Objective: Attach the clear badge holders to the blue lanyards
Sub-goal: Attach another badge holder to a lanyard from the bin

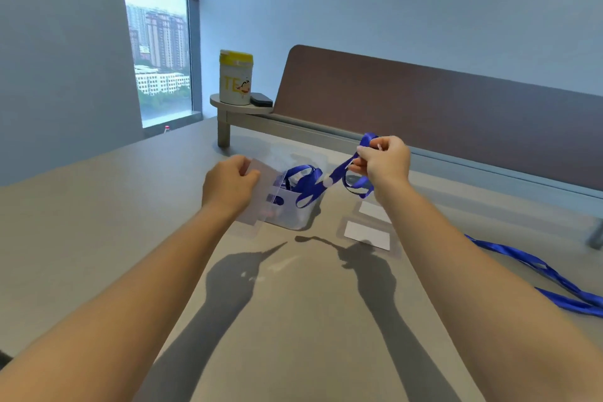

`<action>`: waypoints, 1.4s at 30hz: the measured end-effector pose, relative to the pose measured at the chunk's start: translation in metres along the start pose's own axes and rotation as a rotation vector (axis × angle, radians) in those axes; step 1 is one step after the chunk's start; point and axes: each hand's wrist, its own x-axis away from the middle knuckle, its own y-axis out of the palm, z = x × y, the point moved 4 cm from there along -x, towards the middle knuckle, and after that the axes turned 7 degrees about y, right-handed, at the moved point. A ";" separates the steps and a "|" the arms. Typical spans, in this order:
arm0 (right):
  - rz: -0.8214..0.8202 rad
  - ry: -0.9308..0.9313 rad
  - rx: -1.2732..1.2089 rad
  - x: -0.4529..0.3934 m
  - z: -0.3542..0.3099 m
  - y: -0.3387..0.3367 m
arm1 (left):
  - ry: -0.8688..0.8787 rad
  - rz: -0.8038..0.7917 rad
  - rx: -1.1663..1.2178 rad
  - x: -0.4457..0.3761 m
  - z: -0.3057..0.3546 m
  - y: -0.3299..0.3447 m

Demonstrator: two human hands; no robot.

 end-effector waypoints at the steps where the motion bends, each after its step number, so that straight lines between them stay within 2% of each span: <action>1: 0.022 -0.016 -0.047 -0.004 -0.005 0.007 | -0.010 0.011 0.014 -0.006 -0.002 -0.003; 5: 0.062 -0.064 -0.150 -0.025 -0.023 0.036 | -0.033 0.061 0.058 -0.029 -0.010 -0.015; 8: 0.028 -0.104 -0.044 -0.040 -0.023 0.061 | -0.037 0.090 0.080 -0.045 -0.016 -0.021; 11: -0.096 -0.154 0.309 -0.050 -0.004 0.095 | -0.052 0.099 0.092 -0.054 -0.028 -0.023; 17: -0.397 -0.406 1.108 -0.050 0.021 0.155 | -0.045 0.105 0.070 -0.065 -0.048 -0.027; 20: -0.547 -0.379 1.342 -0.047 0.032 0.166 | -0.027 0.099 0.054 -0.066 -0.051 -0.027; 22: -0.591 -0.368 1.374 -0.044 0.034 0.162 | -0.021 0.093 0.048 -0.064 -0.051 -0.026; 28: -0.550 -0.414 1.382 -0.028 0.017 0.123 | 0.009 0.047 0.020 -0.050 -0.034 -0.018; 32: -0.422 -0.423 1.338 -0.018 0.012 0.073 | 0.058 0.006 0.026 -0.033 -0.008 -0.007; 36: -0.322 -0.310 1.297 0.000 0.022 0.000 | 0.165 -0.041 0.020 -0.003 0.027 0.014; 42: -0.211 -0.085 1.303 0.035 0.071 -0.122 | 0.404 -0.170 -0.034 0.062 0.078 0.071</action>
